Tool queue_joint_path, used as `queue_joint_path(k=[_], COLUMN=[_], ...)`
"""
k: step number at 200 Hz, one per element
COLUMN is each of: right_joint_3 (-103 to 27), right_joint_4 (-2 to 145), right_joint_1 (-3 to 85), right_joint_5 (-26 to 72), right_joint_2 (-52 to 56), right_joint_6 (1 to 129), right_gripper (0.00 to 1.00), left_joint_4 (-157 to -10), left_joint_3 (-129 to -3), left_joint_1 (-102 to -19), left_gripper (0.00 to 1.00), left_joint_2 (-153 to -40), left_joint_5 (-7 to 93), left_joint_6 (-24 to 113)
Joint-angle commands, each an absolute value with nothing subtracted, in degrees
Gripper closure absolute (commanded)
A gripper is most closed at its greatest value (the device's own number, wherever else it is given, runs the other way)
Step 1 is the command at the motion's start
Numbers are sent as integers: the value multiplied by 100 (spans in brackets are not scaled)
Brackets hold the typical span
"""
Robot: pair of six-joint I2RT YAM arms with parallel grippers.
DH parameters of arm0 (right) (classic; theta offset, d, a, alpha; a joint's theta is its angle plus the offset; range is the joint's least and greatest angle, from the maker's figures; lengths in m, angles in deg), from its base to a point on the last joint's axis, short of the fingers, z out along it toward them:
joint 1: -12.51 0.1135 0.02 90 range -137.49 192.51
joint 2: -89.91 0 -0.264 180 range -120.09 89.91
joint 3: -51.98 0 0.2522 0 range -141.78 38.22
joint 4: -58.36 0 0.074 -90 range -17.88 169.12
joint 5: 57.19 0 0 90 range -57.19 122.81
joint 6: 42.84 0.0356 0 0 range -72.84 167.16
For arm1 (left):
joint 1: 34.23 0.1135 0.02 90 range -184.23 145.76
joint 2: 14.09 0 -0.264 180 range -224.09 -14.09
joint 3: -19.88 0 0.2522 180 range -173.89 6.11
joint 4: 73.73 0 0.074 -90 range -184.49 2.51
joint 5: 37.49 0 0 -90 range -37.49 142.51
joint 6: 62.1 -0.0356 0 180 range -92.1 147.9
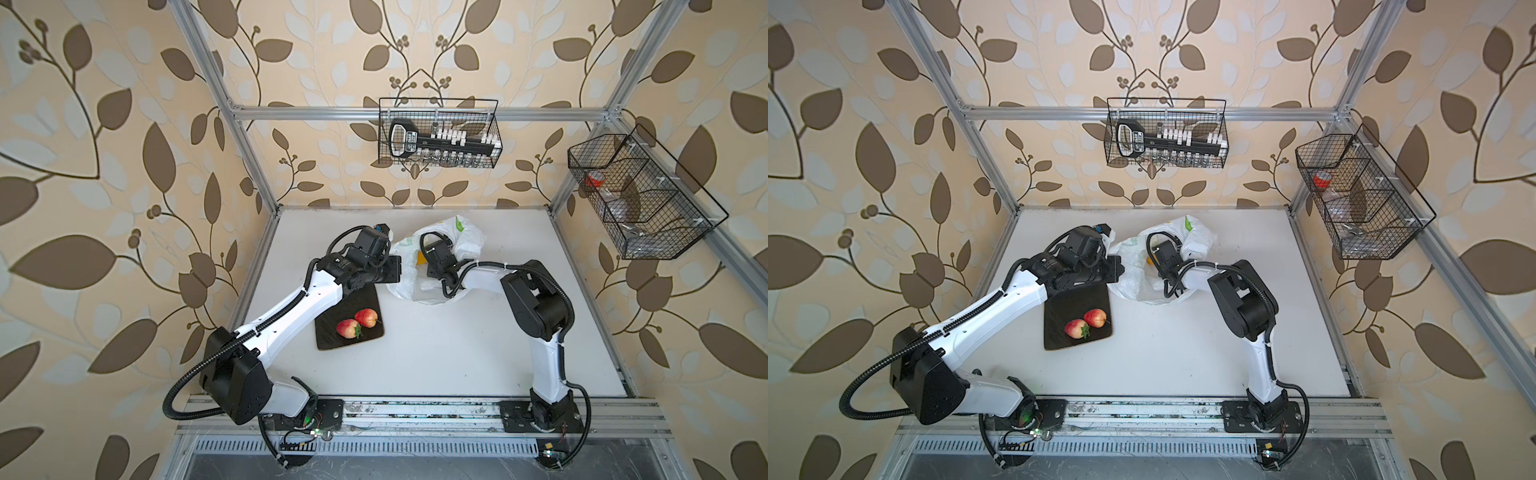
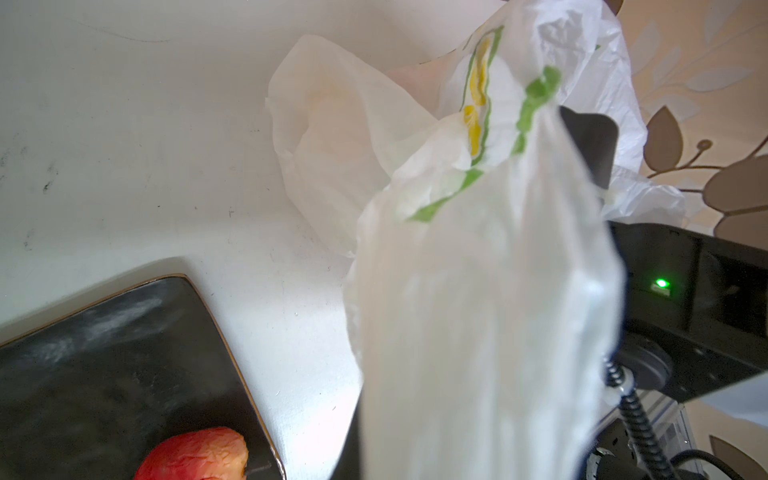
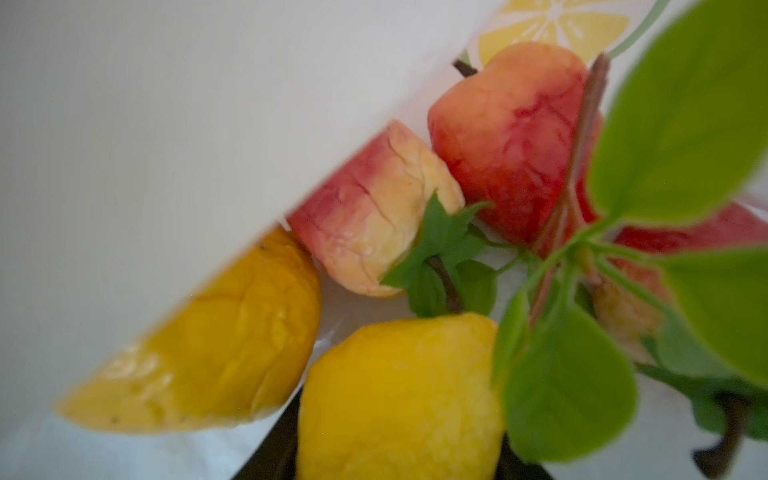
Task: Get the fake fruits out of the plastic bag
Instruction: 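Reach the right gripper into the bag and grasp a yellow pear with leaves, then carry the yellow pear with the right gripper over the dark tray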
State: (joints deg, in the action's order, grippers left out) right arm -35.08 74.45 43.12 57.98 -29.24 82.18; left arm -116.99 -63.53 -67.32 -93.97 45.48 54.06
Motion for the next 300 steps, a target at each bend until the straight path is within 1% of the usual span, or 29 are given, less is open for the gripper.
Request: queue_joint_path(k=[1,50,103,126,162,220,254,257,281,300], right_joint_3=[-3155,-2199,-1343,-883,-471,-264,-156,-147,-68,-114], right_joint_4=[7311,7212,7051,6706,6693,6883,7060,7070,7210,7233], right_joint_1=[4309,4387,4463,4486,4559,4929,5202,5201,5794,6262], right_joint_5=[5599,5037,3869,3342,2828,2411,2051,2051,2150,2300], right_joint_2=[-2366,-1260,-98,490,1150,1989,2472,2521,2746,2651], right_joint_6=[8168,8144,7876,7626,7249,6657,6037,5970,5321,4989], right_gripper=[58,58,59,58,58,58,58,58,57,56], left_joint_4=[-11672,-11528,-11497,-11498,-11466,-11427,-11283,-11275,-11225,-11174], left_joint_3=[-6331,-6306,-6340,-6332,-6352,-6367,-6445,-6460,-6575,-6659], left_joint_1=[-6781,-6781,-6781,-6780,-6775,-6769,-6690,-6693,-6591,-6454], left_gripper=[100,100,100,100,100,100,100,100,100,100], left_joint_2=[-9270,-9300,-9370,-9412,-9477,-9552,-9627,-9766,-9979,-10081], left_joint_5=[4653,4698,4760,4824,4812,4909,4802,4787,4684,4633], left_joint_6=[5514,5603,5596,5672,5717,5631,5465,5454,5445,5445])
